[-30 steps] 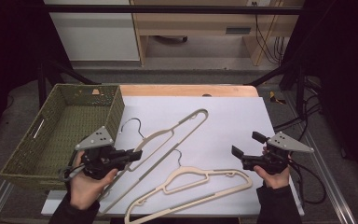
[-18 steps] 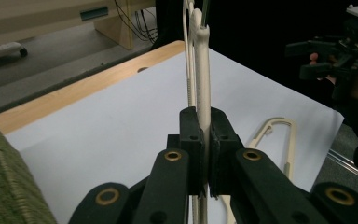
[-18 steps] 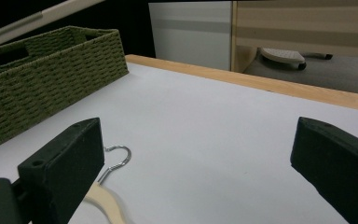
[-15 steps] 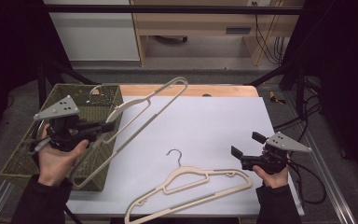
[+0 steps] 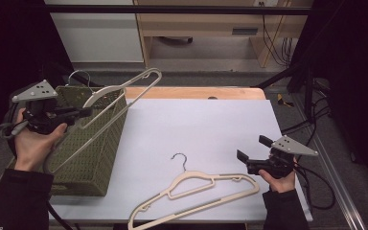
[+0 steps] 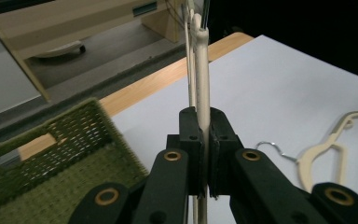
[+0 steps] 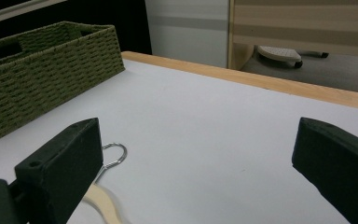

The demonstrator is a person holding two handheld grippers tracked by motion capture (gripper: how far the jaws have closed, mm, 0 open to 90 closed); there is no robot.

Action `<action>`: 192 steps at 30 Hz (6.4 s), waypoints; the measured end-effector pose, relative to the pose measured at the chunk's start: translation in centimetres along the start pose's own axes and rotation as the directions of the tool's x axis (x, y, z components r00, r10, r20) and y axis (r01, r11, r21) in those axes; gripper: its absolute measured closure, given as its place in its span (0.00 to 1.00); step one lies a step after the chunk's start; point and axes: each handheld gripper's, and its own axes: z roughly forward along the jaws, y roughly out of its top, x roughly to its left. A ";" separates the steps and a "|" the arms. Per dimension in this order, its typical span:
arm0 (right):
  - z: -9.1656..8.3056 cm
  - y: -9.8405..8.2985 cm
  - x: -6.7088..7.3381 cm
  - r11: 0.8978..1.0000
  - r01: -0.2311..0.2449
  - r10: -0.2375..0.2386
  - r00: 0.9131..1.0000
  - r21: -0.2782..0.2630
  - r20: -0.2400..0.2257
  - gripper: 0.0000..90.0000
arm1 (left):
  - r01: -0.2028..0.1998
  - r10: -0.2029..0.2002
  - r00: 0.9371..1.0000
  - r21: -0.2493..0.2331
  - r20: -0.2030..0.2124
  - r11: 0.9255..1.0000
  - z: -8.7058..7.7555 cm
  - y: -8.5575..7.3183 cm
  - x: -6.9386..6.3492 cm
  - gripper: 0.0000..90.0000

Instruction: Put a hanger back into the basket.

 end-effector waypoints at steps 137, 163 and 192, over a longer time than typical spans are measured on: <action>8.4 -1.1 8.4 0.973 0.024 -0.002 0.995 0.228 -0.096 0.16 | 0.061 -0.042 0.988 -0.131 0.146 0.990 8.5 -14.6 -12.8 0.09; 16.1 -4.2 11.1 0.891 -0.026 0.058 0.997 0.454 -0.056 0.57 | 0.070 -0.058 0.985 -0.069 0.165 0.995 10.0 -16.0 -12.7 0.10; 17.0 -5.5 11.7 0.845 -0.081 0.093 0.996 0.529 0.004 0.96 | 0.063 -0.056 0.982 -0.036 0.178 0.997 11.0 -16.2 -13.3 0.11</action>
